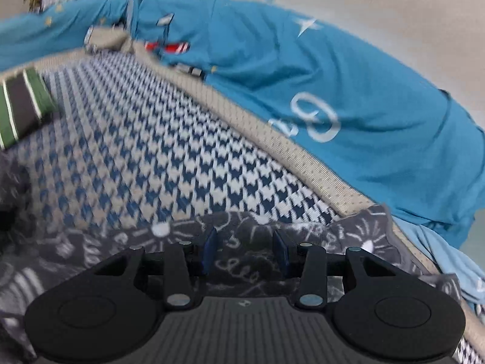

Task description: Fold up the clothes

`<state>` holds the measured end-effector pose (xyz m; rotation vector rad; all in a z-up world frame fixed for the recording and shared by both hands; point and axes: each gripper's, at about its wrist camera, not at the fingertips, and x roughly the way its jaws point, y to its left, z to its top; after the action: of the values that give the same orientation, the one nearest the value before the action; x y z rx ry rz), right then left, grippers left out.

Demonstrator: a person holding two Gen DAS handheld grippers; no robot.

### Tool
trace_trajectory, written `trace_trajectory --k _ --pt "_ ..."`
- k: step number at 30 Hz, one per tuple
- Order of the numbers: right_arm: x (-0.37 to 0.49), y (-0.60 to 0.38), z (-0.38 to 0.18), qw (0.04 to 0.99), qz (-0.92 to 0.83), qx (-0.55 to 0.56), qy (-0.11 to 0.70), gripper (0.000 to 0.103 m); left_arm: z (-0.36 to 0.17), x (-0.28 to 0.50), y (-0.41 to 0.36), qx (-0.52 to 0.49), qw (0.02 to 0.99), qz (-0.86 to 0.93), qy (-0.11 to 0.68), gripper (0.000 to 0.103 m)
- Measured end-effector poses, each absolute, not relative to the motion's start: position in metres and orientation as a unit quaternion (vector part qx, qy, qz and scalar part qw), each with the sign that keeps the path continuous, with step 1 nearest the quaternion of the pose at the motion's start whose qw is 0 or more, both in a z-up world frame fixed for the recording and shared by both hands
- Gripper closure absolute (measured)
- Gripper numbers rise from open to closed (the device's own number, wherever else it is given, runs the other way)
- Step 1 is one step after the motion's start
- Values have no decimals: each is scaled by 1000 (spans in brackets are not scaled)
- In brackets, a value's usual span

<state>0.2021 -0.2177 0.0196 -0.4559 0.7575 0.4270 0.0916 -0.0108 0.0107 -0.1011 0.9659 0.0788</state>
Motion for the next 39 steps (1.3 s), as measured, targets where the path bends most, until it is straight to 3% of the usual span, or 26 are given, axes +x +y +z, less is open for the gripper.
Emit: trace_trajectory --k 3,5,16,39 --pt "207 -219 11 877 211 -210 377 66 6 92 -11 -48 880 37 472 20" --pt "208 -220 8 878 219 -196 379 78 4 91 -11 -50 877 37 476 20" --pt "211 -229 6 895 214 -150 361 94 1 92 -13 -54 875 36 480 22" --pt "268 -229 65 961 100 -57 251 96 34 102 35 -121 894 143 408 29"
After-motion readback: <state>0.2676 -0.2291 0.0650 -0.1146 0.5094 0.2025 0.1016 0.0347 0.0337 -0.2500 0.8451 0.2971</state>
